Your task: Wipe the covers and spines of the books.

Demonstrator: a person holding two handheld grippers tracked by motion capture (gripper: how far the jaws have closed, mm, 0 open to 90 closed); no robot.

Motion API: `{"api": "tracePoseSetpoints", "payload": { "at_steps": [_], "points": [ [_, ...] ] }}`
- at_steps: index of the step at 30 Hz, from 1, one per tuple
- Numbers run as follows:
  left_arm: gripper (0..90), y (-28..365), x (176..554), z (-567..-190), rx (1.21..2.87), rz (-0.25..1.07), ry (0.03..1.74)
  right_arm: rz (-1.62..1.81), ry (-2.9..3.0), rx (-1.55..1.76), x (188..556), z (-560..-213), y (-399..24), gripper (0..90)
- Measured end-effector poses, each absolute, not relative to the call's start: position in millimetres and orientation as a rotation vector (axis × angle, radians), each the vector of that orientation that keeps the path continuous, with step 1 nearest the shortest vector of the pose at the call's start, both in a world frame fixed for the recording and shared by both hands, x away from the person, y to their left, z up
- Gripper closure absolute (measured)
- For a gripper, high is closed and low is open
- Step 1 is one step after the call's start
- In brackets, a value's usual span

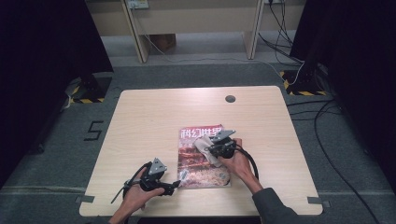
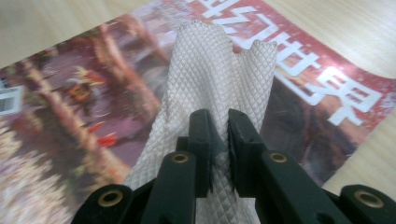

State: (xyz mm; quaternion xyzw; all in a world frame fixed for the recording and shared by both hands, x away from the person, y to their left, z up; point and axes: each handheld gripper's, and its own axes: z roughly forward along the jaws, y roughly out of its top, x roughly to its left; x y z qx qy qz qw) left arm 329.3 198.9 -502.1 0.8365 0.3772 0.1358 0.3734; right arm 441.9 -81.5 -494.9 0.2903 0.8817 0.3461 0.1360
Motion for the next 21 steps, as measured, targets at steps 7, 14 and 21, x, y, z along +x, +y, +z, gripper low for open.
{"api": "tracePoseSetpoints", "payload": {
  "at_steps": [7, 14, 21],
  "points": [
    [19.8, 193.1, 330.7, -503.5, 2.153, 0.365, 0.958, 0.973, 2.487, 0.904, 465.9, -495.4, -88.3, 81.4],
    [20.0, 183.5, 333.3, -504.7, 2.176, 0.385, 0.935, 0.971, 2.449, 0.958, 476.7, -495.5, -98.4, 81.3],
    [18.9, 178.1, 337.1, -505.4, 2.183, 0.384, 0.939, 0.965, 2.488, 0.9, 472.6, -494.6, -87.5, 81.2]
  ]
}}
